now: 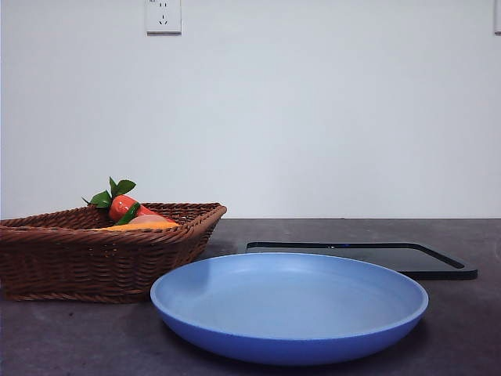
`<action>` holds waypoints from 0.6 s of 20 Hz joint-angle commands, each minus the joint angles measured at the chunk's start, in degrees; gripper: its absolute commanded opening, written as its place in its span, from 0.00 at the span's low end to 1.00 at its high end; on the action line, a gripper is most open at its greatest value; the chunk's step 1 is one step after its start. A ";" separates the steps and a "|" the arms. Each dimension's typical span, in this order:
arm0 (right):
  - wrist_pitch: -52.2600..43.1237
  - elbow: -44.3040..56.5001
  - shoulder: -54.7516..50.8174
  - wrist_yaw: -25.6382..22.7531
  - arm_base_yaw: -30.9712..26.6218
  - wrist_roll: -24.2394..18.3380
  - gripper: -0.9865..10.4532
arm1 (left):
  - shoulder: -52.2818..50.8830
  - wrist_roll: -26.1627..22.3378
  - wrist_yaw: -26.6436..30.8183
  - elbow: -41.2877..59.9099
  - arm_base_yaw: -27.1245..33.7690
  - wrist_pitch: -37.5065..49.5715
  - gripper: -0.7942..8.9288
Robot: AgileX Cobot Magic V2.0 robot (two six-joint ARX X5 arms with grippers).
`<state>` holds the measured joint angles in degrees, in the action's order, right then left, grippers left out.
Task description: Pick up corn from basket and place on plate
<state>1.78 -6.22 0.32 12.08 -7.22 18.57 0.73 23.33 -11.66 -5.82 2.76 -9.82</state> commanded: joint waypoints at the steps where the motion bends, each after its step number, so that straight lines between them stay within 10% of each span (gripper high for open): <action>1: 1.92 -4.83 1.29 -0.11 -0.02 2.23 0.09 | 1.49 0.50 -0.48 -5.05 0.17 -1.40 0.09; 12: 19.54 -24.17 16.28 11.58 -0.02 -5.88 0.09 | 17.00 -8.52 -11.61 -24.55 0.15 -16.96 0.09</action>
<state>19.55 -28.58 15.00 22.26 -7.22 16.10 16.23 18.81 -22.46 -28.36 2.76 -24.99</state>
